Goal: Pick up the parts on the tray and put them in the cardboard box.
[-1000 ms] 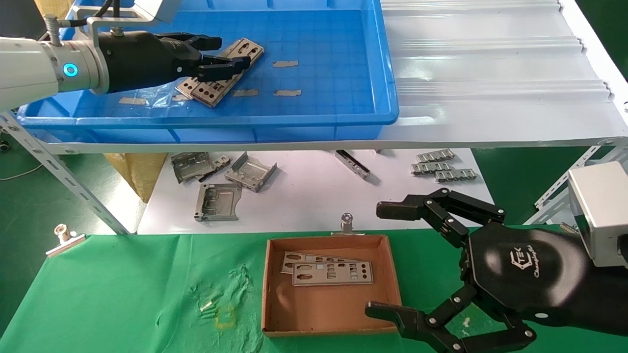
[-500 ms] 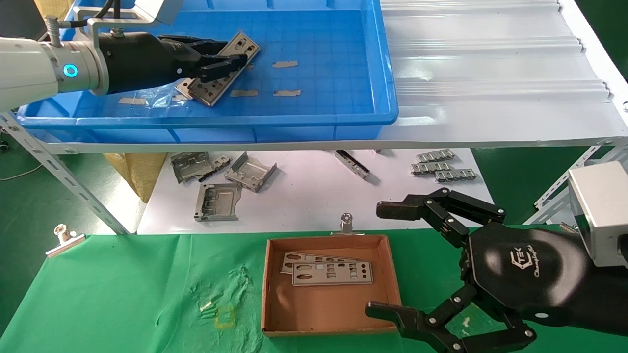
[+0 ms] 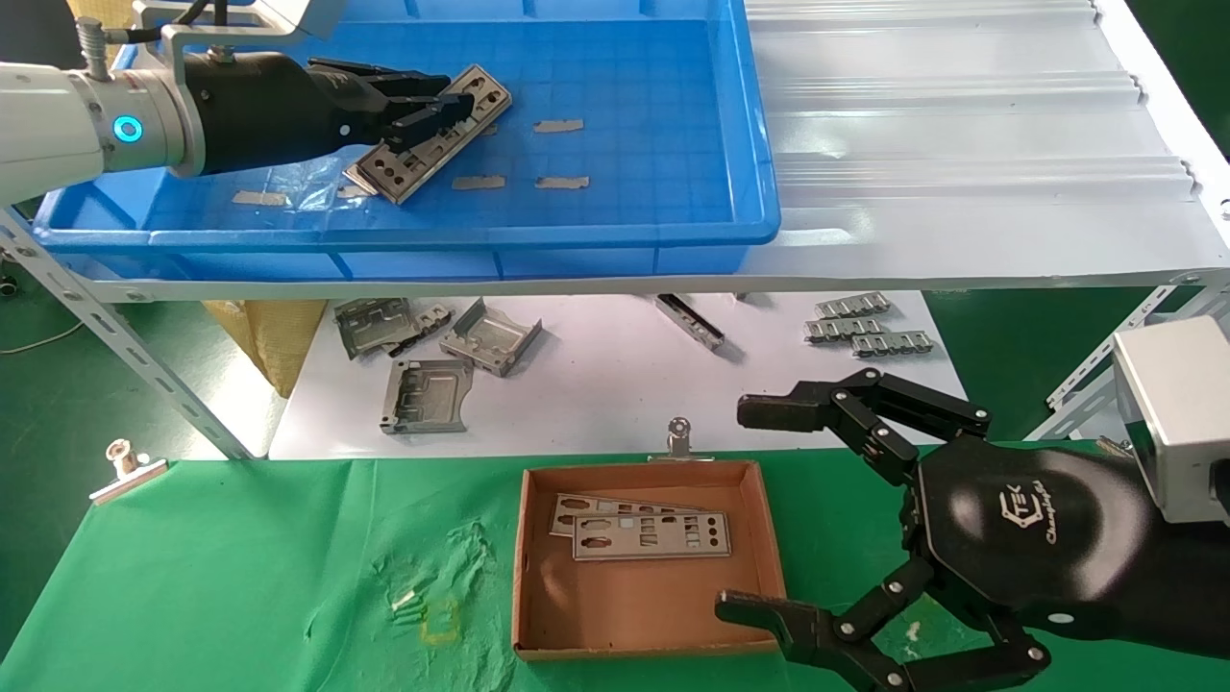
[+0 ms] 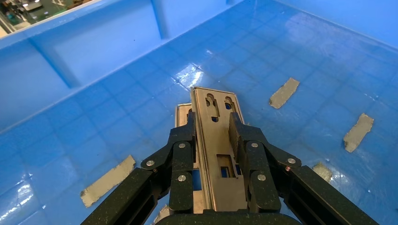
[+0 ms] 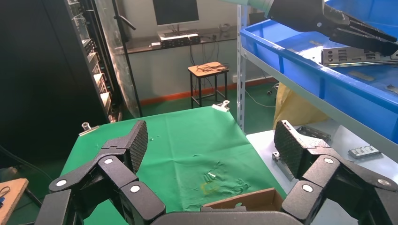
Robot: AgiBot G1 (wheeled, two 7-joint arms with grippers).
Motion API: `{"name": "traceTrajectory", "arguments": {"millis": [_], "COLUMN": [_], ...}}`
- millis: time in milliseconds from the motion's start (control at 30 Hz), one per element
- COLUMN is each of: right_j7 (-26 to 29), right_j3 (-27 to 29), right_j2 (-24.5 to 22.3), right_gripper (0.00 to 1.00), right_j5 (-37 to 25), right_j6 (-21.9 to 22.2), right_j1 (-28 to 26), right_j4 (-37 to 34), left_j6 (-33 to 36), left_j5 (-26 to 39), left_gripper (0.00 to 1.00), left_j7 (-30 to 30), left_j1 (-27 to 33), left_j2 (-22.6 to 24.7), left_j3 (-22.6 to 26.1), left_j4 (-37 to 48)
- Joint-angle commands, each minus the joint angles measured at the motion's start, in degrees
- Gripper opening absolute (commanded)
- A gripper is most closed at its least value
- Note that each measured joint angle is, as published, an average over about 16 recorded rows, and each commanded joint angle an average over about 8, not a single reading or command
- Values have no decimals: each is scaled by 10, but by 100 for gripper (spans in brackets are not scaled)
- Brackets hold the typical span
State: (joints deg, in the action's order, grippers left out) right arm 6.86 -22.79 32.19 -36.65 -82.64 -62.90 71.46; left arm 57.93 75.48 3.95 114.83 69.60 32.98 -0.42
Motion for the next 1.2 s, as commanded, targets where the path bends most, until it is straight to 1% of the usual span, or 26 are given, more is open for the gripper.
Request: {"name": "traceTrajectory", "arguments": {"millis": [33, 300, 867, 1000, 1200], "right_j7": [0, 0, 0, 0, 0], "right_j3": [0, 0, 0, 0, 0], "right_j2": [0, 0, 0, 0, 0], "right_gripper": [100, 100, 100, 100, 100], "right_j5": [0, 0, 0, 0, 0], "right_j6": [0, 0, 0, 0, 0], "right_j1": [0, 0, 0, 0, 0], "right_j4": [0, 0, 0, 0, 0], "left_j6": [0, 8, 67, 92, 152], "left_j5": [1, -7, -28, -35, -38], "left_gripper": [0, 0, 0, 0, 0], "left_j7": [2, 3, 8, 8, 13], "left_j1": [0, 13, 36, 42, 46], "left_j2": [0, -3, -27, -35, -47], "left_j3": [1, -5, -19, -24, -25], "left_j4": [-1, -5, -8, -10, -16]}}
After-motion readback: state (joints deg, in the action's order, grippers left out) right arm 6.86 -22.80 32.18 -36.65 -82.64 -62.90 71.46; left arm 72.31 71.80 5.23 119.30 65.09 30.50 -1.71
